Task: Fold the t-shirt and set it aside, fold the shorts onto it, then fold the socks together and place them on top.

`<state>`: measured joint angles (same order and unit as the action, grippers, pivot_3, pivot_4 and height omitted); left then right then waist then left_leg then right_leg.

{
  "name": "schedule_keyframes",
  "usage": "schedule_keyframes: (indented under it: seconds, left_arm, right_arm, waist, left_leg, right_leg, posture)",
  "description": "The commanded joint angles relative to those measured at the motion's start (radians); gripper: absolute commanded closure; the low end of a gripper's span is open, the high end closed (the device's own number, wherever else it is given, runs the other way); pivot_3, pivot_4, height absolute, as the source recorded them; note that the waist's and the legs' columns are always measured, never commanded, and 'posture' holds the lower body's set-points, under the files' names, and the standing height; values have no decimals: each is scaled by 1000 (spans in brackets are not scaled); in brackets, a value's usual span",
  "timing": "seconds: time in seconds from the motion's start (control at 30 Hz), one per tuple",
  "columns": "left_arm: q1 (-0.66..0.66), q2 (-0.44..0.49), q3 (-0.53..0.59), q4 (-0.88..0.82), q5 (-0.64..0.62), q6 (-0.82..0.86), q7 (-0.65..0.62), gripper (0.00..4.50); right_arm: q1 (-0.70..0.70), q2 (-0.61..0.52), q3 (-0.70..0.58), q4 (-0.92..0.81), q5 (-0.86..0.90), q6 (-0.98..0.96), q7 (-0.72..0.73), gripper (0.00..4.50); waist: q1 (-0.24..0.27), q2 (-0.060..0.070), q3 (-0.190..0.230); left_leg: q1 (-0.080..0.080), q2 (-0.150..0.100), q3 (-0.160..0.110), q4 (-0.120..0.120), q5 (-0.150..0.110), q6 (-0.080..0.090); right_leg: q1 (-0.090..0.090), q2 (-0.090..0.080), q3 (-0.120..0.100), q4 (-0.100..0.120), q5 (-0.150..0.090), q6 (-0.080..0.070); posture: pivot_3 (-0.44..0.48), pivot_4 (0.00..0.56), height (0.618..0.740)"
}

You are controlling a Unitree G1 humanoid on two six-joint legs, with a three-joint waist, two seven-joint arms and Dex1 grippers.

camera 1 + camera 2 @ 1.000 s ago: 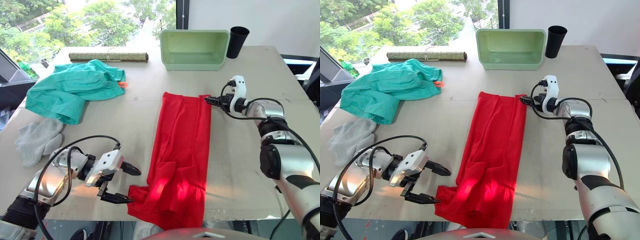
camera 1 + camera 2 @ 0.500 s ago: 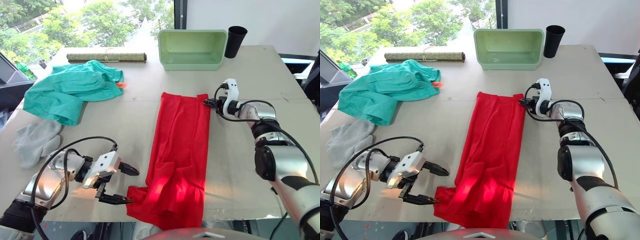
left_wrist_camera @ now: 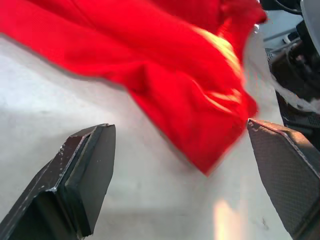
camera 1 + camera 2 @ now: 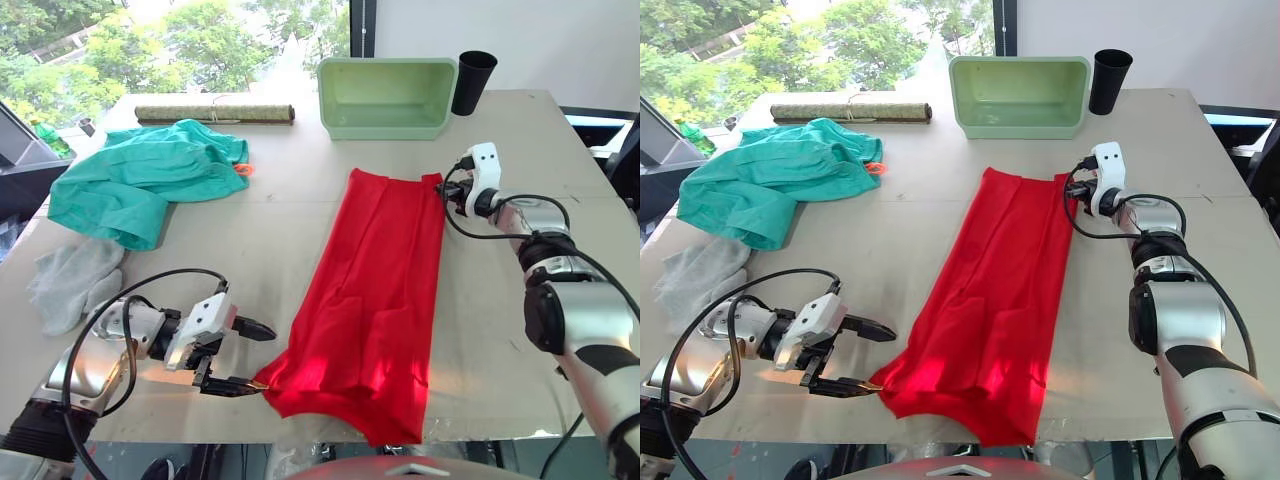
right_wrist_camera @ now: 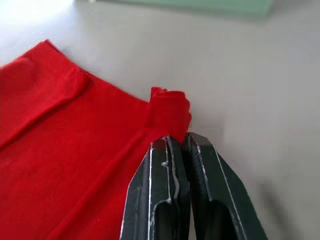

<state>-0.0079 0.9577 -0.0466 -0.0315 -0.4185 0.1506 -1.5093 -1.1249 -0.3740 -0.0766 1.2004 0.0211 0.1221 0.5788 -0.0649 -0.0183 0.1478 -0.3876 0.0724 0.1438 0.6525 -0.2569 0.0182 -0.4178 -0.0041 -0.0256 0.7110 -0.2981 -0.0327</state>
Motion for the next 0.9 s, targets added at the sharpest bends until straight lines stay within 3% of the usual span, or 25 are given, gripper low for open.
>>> schedule_keyframes:
  seconds: [0.03,0.47,0.63,0.83,0.9]
  left_arm:
    - [-8,-10,13,-23,-4,13,20,0]
    - [-55,-65,-8,-51,-9,53,28,0]
    - [-75,-86,-11,-35,0,46,32,0]
    - [-90,-114,-18,-19,9,28,36,0]
    - [-112,-128,-8,-7,3,23,46,0]
  right_arm:
    - [-33,-12,47,22,-72,-142,-51,4475]
    - [-98,64,85,119,-171,-365,-207,4475]
    - [-109,70,84,129,-195,-385,-247,2940]
    - [-102,80,88,134,-217,-408,-244,280]
    - [-102,72,90,132,-226,-420,-264,58]
  waist:
    - [0,0,0]
    - [-4,0,1]
    - [-2,0,1]
    - [-4,0,1]
    - [-3,0,1]
  left_leg:
    - [0,0,0,0,0,0]
    - [-1,0,0,0,0,0]
    - [-1,0,1,0,0,0]
    - [-1,0,1,0,0,0]
    - [-1,0,1,0,0,0]
  right_leg:
    - [0,0,0,0,0,0]
    - [0,0,0,-1,0,0]
    - [0,0,0,-1,0,0]
    - [-1,0,1,-1,0,0]
    - [-1,0,1,-1,0,0]
  posture:
    - [0,150,735]
    - [0,150,735]
    - [0,150,735]
    - [0,150,735]
    - [0,150,735]
